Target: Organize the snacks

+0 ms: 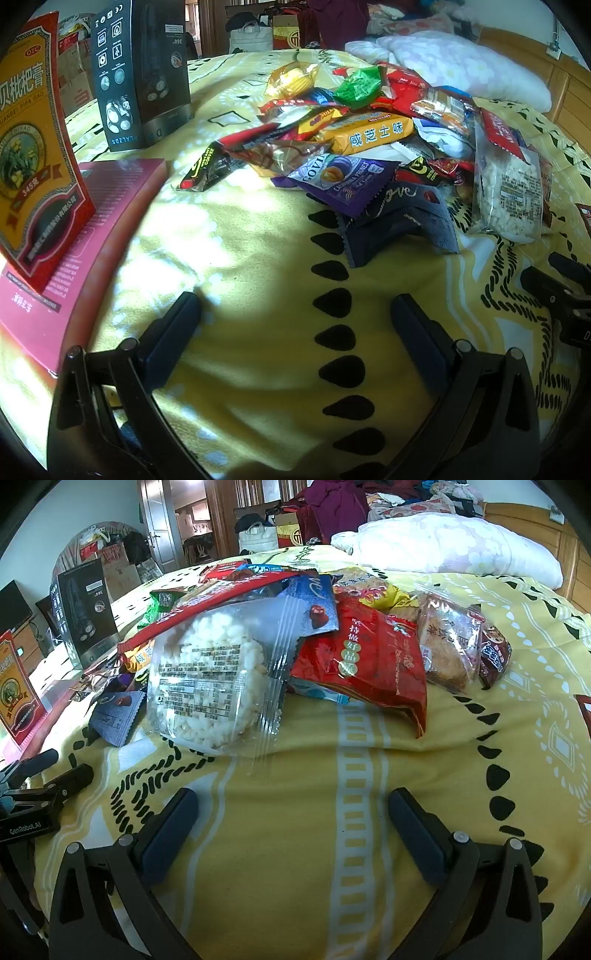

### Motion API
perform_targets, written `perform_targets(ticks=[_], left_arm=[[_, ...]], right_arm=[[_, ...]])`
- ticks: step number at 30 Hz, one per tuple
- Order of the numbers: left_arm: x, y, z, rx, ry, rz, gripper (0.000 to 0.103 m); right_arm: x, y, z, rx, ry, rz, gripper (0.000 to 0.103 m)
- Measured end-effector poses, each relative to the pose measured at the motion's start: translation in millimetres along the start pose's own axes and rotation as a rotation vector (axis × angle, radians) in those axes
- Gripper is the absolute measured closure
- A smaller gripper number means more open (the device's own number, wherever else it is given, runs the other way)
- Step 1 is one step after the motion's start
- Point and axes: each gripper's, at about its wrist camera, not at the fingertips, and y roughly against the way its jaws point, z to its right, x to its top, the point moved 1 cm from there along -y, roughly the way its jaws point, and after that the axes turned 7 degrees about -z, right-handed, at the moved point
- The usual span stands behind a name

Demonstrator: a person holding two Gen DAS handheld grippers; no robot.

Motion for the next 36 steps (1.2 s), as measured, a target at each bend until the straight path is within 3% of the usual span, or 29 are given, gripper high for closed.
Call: perform_targets(ticks=[36], left_arm=[[-0.8, 2.9, -1.5, -0.001, 0.0, 0.002, 0.0]], right_arm=[[-0.2, 0.3, 0.3, 0.0, 0.0, 0.0, 0.0]])
